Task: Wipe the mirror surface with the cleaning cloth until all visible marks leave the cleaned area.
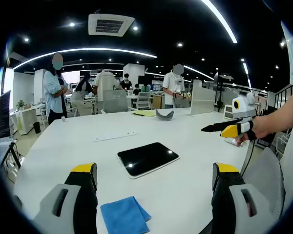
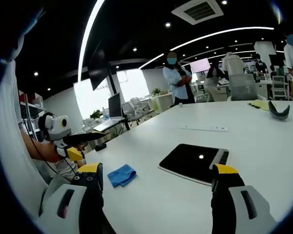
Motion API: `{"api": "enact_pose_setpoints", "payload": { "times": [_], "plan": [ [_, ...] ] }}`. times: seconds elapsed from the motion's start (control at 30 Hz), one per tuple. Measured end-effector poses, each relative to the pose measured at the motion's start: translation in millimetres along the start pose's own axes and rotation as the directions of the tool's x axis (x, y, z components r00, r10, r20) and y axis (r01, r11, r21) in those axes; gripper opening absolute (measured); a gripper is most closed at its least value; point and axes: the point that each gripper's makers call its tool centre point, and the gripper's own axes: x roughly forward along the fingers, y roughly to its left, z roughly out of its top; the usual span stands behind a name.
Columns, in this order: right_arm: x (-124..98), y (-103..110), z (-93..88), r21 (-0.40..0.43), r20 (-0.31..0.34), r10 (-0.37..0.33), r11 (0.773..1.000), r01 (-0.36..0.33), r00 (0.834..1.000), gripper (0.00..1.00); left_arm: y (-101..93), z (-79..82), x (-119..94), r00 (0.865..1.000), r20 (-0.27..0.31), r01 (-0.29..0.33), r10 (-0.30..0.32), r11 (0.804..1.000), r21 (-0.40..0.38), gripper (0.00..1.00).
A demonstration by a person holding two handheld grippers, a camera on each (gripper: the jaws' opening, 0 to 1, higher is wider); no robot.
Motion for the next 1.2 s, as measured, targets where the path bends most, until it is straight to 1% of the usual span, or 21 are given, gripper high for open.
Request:
{"api": "enact_pose_setpoints", "payload": {
  "times": [0.5, 0.93, 1.2],
  "plan": [
    [-0.2, -0.3, 2.7, -0.007, 0.003, -0.002, 1.0, 0.002, 1.0, 0.92, 1.3, 4.3, -1.3, 1.0, 0.017, -0.003, 0.003, 1.0, -0.001, 0.99],
    [-2.3, -2.5, 5.3, -0.018, 0.018, -0.014, 1.0, 0.014, 1.0, 0.92, 0.7, 3.7, -2.0, 1.0, 0.014, -0.001, 0.001, 1.0, 0.002, 0.99],
    [-2.2, -1.4, 4.2, -0.018, 0.015, -0.01, 1.0, 0.011, 1.0, 0.92, 1.5, 4.4, -2.3, 1.0, 0.016, -0.002, 0.002, 1.0, 0.002, 0.99]
  ]
}}
